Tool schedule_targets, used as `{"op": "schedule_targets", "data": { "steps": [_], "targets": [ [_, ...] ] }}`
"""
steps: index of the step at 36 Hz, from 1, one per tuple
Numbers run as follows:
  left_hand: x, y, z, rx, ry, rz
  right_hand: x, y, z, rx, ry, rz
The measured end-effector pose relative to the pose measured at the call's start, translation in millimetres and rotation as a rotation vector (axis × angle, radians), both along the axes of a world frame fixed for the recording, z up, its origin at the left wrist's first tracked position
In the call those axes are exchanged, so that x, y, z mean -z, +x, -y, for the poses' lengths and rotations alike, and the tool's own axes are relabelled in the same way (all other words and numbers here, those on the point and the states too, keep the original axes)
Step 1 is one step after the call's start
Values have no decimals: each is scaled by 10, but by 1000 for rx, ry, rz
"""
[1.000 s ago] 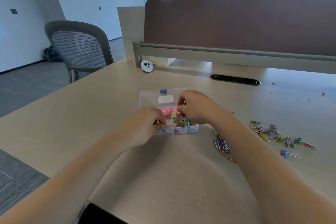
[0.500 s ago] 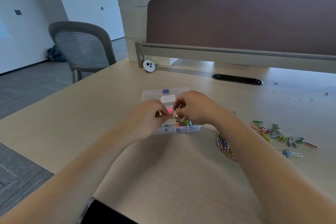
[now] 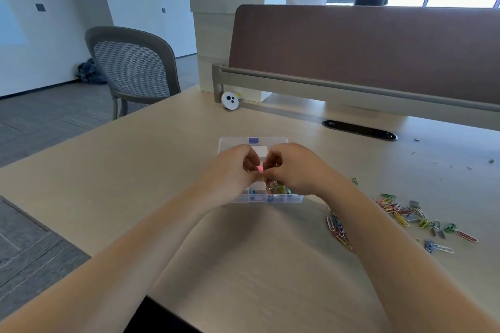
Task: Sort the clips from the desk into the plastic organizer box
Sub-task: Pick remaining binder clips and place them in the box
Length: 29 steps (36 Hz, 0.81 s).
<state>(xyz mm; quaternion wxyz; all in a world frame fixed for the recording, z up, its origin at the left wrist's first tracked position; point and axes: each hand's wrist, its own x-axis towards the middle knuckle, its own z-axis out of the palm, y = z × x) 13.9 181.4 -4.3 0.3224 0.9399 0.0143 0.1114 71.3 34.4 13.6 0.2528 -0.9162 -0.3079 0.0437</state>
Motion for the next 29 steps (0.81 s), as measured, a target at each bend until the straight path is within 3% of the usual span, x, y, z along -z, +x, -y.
{"op": "schedule_targets", "data": {
  "steps": [9,17,29],
  "targets": [
    [26,14,-13,12,-75,-17,42,16,26,8,109,-43],
    [32,4,-14,29,-117,-45,61,5,-26,39,71,-14],
    [27,-70,-66,30,83,-48,82,37,0,70,10,0]
  ]
}}
